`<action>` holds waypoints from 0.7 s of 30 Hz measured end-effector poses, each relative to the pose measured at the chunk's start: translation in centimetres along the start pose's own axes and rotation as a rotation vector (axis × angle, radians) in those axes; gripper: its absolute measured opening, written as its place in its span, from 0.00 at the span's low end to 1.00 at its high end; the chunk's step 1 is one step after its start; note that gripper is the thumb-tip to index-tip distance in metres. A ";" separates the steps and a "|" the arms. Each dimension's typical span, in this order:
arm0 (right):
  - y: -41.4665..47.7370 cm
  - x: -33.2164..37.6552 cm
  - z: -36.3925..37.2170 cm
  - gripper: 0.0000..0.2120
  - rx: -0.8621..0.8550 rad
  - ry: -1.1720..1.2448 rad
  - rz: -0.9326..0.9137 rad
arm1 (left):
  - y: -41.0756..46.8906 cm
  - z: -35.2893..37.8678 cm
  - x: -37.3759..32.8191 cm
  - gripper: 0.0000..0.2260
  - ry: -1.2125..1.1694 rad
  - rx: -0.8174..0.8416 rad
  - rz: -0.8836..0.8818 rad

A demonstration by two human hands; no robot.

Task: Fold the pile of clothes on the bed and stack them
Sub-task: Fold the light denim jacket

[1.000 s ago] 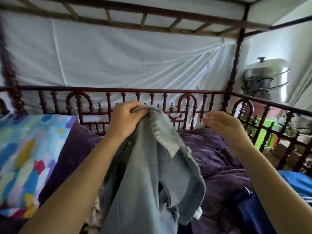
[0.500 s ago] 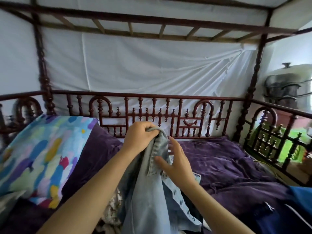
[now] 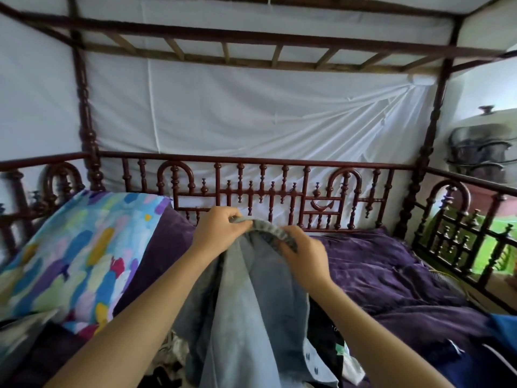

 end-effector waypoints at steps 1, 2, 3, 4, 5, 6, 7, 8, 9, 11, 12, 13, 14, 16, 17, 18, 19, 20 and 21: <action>0.4 -0.1 -0.8 0.09 -0.036 0.009 0.022 | -0.4 0.5 0.3 0.18 -0.011 0.033 0.003; 0.8 -0.2 -1.7 0.08 -0.081 0.037 0.042 | -0.9 1.0 0.4 0.24 0.001 0.075 0.005; 1.2 -0.2 -2.6 0.08 -0.133 0.069 0.055 | -1.6 1.6 0.4 0.31 0.050 0.124 0.012; 1.5 -0.1 -3.5 0.08 -0.178 0.093 0.062 | -2.4 2.3 0.3 0.35 0.117 0.176 0.022; 1.7 0.3 -4.2 0.09 -0.204 0.103 0.059 | -3.3 3.1 0.1 0.36 0.175 0.217 0.042; 2.0 0.8 -4.7 0.09 -0.215 0.108 0.047 | -3.9 3.9 -0.1 0.35 0.211 0.229 0.069; 2.1 1.3 -5.2 0.09 -0.224 0.119 0.029 | -4.5 4.5 -0.2 0.32 0.227 0.210 0.088; 2.1 1.9 -5.8 0.10 -0.241 0.137 0.010 | -4.9 4.6 -0.3 0.28 0.214 0.155 0.090; 2.2 2.3 -6.5 0.10 -0.265 0.160 -0.003 | -5.2 4.6 -0.2 0.25 0.173 0.101 0.076; 2.4 2.5 -8.0 0.10 -0.325 0.197 -0.008 | -5.7 5.3 1.2 0.18 0.072 0.088 0.006; 2.6 2.4 -8.9 0.10 -0.358 0.202 -0.004 | -6.1 6.1 2.1 0.16 0.045 0.125 -0.028; 2.8 2.2 -9.9 0.10 -0.392 0.207 0.002 | -6.7 6.7 3.0 0.14 0.015 0.169 -0.061; 3.0 1.8 -10.8 0.09 -0.427 0.224 0.011 | -7.3 7.5 4.1 0.12 -0.004 0.208 -0.097; 3.3 0.9 -12.3 0.08 -0.493 0.297 0.043 | -8.4 9.1 6.2 0.17 0.021 0.280 -0.138; 3.4 0.4 -12.9 0.07 -0.523 0.336 0.060 | -8.8 10.1 7.4 0.19 0.069 0.343 -0.146; 3.5 0.1 -13.2 0.06 -0.542 0.362 0.072 | -9.3 11.1 8.3 0.14 0.108 0.408 -0.163; 3.5 -0.1 -13.2 0.06 -0.551 0.373 0.077 | -9.8 12.2 9.1 0.09 0.139 0.482 -0.176; 3.5 -0.1 -13.2 0.06 -0.552 0.374 0.070 | -10.4 12.9 9.2 0.10 0.141 0.530 -0.184; 3.6 -0.1 -13.1 0.06 -0.552 0.372 0.059 | -10.7 13.5 9.8 0.12 0.152 0.558 -0.192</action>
Point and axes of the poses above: each hand's wrist, its own y-axis towards the middle knuckle, its own z-axis out of the palm, x = y × z, the point moved 8 cm from there along y, towards the middle knuckle, and after that the axes turned 7 degrees about y, right-handed, at the moved point
